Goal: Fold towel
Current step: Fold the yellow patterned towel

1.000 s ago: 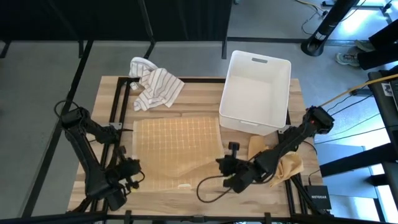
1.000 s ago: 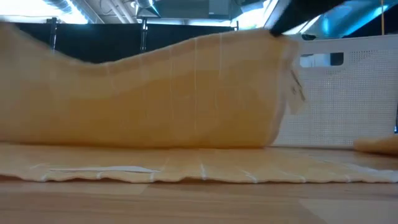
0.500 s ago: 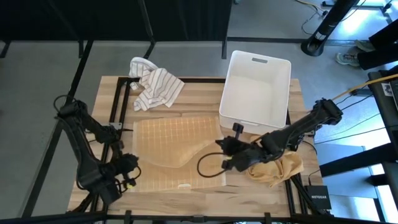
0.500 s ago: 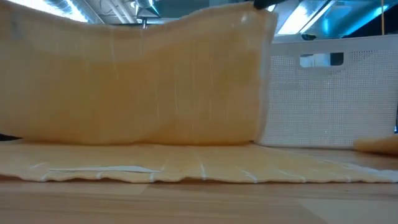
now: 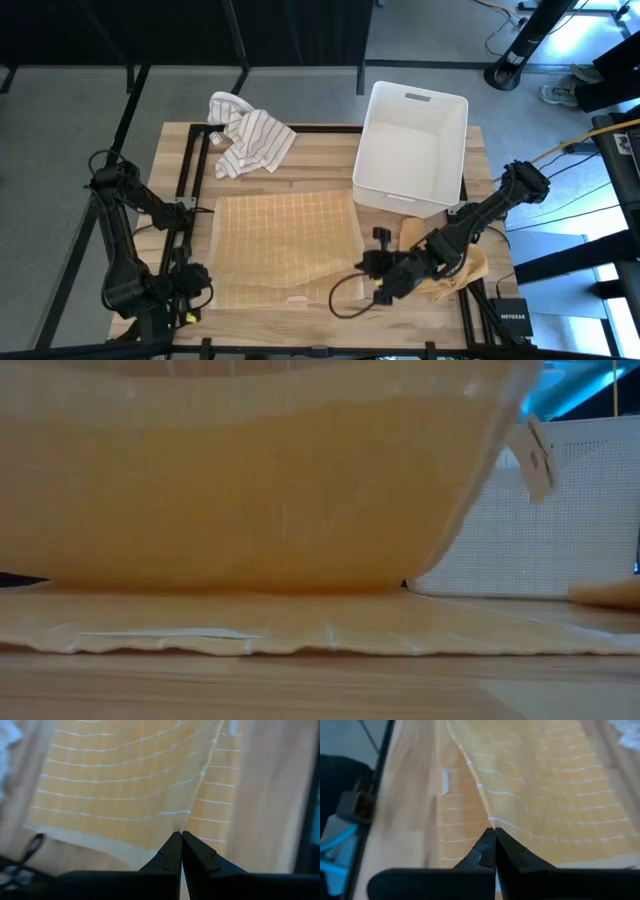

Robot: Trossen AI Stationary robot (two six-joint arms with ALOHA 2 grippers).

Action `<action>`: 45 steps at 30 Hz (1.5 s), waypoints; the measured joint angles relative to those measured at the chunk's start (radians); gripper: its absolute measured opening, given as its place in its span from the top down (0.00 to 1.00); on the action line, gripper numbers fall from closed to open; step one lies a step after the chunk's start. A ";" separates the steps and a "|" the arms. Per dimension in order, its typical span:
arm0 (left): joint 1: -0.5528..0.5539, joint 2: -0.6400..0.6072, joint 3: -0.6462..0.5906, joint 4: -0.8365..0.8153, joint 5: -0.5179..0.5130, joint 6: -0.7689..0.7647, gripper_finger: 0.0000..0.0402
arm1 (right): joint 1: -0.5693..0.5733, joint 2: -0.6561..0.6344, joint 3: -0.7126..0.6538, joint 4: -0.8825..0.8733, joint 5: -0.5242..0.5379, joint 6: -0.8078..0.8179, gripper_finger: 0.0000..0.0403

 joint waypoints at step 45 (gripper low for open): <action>-0.026 0.381 0.000 0.392 0.116 -0.004 0.99 | 0.027 0.334 0.000 0.039 -0.243 0.124 0.99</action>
